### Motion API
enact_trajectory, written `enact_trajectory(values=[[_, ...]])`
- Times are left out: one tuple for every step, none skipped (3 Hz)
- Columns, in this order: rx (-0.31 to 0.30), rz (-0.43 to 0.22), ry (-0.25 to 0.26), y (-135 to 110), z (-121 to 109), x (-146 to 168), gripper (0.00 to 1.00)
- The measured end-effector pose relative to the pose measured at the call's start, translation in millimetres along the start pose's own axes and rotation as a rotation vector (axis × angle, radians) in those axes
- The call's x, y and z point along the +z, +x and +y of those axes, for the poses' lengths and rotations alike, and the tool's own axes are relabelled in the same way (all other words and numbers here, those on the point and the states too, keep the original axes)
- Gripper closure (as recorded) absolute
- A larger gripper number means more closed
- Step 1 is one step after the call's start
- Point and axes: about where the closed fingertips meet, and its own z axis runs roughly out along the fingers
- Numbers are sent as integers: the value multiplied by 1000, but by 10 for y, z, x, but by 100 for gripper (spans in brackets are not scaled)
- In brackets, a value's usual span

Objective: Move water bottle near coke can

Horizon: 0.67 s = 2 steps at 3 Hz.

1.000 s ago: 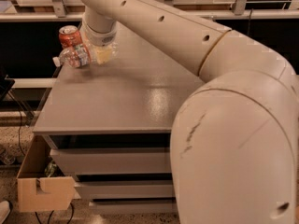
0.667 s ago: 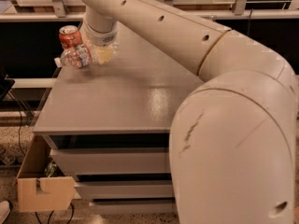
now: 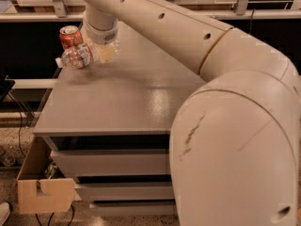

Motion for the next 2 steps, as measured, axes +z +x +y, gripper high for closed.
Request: enact_trajectory(values=[[-7,1,-2,0,3,-20,35],[-14,-2,-5,-4,5,-21,12]])
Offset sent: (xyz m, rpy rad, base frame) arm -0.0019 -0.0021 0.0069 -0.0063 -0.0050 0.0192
